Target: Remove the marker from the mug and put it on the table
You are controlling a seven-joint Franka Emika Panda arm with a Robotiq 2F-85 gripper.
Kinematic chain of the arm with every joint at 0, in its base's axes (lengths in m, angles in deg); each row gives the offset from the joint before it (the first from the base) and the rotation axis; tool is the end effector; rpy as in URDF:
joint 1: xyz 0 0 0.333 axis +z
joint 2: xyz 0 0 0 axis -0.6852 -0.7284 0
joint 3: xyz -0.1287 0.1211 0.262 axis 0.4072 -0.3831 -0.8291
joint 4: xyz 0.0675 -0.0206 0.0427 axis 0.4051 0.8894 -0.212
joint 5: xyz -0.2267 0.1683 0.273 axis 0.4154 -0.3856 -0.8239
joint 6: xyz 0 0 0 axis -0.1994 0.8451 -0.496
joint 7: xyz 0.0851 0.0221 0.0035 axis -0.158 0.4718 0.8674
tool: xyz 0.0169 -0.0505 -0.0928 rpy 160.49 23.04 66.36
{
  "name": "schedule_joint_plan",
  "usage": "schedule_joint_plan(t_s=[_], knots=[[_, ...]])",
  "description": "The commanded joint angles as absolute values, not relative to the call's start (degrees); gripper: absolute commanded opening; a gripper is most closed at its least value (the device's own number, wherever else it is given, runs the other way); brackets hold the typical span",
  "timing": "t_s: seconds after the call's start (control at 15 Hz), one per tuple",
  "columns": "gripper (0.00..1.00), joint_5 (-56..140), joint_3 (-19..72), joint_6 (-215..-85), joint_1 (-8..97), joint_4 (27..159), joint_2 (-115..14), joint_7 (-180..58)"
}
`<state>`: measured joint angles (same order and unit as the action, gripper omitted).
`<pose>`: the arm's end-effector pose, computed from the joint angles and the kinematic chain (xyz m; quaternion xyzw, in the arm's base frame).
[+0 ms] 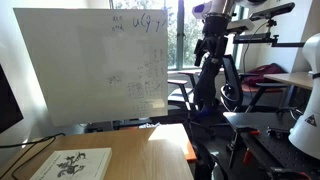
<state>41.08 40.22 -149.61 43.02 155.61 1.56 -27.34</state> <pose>0.3549 -0.1137 0.4287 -0.9832 -0.1216 -0.1336 0.0275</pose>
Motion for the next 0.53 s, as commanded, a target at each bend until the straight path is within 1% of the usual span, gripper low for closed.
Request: schedule_joint_plan(t_s=[0.0,0.27,0.47], knots=[[1.00,40.58,39.61,-149.51,42.44,155.55,1.46,-27.00],[1.00,40.92,39.49,-149.40,42.86,154.88,0.37,-26.35],[1.00,39.05,38.95,-150.01,48.08,152.43,-4.74,-22.23]])
